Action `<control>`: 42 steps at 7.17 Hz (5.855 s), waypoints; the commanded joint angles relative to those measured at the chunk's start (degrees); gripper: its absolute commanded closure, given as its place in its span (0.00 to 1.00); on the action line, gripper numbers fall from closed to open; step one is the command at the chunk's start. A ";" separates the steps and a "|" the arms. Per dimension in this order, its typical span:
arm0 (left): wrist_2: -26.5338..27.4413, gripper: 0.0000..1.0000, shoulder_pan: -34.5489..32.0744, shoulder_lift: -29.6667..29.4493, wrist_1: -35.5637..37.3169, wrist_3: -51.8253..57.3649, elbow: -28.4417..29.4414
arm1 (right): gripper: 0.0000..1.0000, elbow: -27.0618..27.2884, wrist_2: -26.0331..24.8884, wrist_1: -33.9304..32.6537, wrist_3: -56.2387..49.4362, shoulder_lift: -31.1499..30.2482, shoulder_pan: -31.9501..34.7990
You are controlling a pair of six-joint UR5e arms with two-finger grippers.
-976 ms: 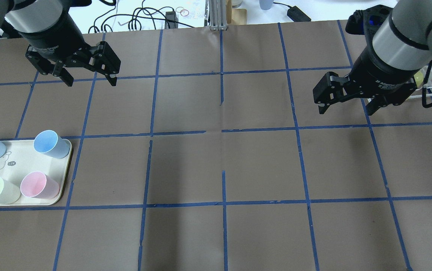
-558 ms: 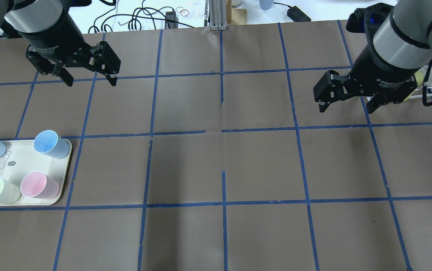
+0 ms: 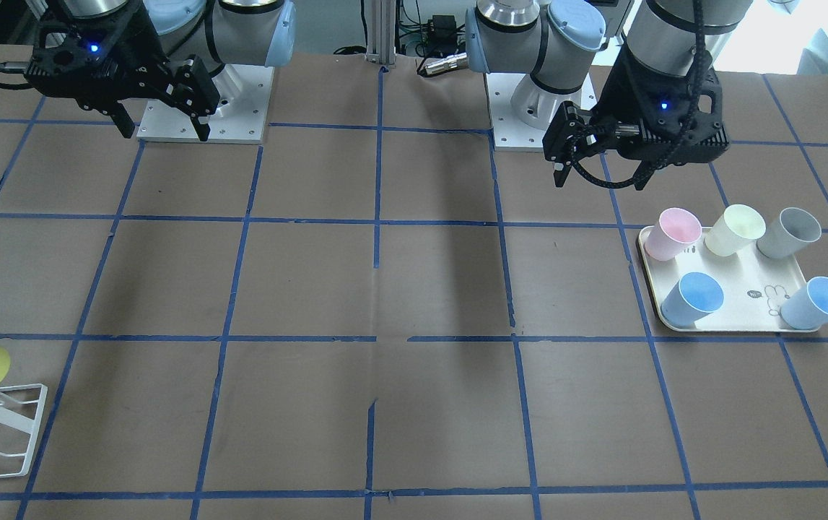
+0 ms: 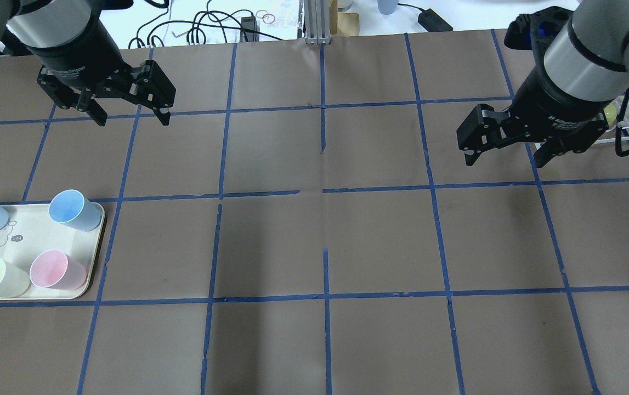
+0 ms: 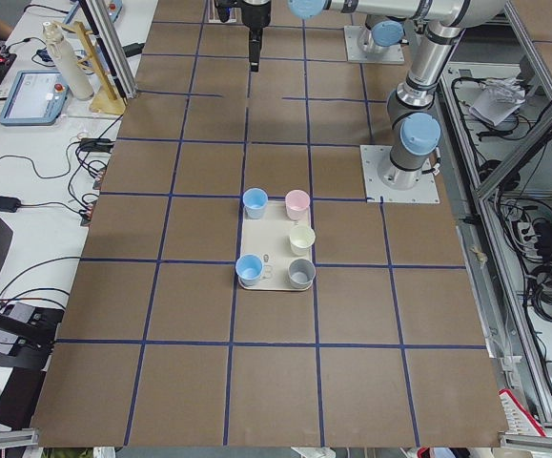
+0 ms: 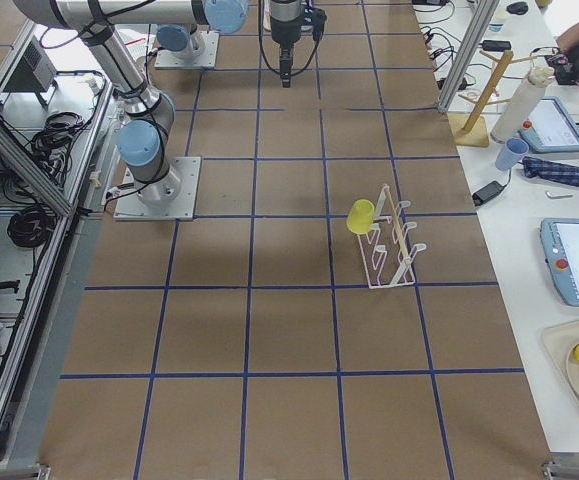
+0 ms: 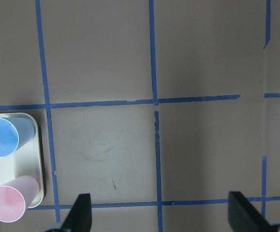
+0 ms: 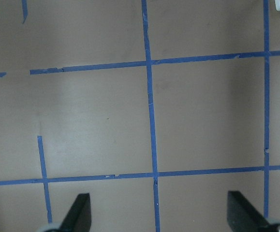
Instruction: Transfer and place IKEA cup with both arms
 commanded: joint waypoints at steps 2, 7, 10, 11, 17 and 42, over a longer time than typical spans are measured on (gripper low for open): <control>0.00 0.00 -0.04 0.00 0.00 0.00 0.00 | 0.00 0.11 -0.02 -0.26 0.21 0.37 -0.02; 0.00 0.00 0.05 0.00 0.00 0.00 0.00 | 0.00 0.02 0.16 -1.13 -9.13 3.96 -11.85; -0.09 0.00 0.05 0.00 0.00 0.00 0.00 | 0.00 -0.15 0.16 -12.17 -25.22 10.63 -19.68; -0.18 0.00 0.05 0.00 0.00 0.00 0.00 | 0.00 -0.41 0.25 -16.65 -30.93 13.18 -21.88; -0.26 0.00 -0.04 0.00 0.00 0.00 0.00 | 0.00 -1.03 1.13 -31.63 -44.79 24.53 -27.53; -0.62 0.00 0.05 0.09 0.00 0.00 0.00 | 0.95 -5.76 -0.52 -32.78 -45.40 25.95 -27.18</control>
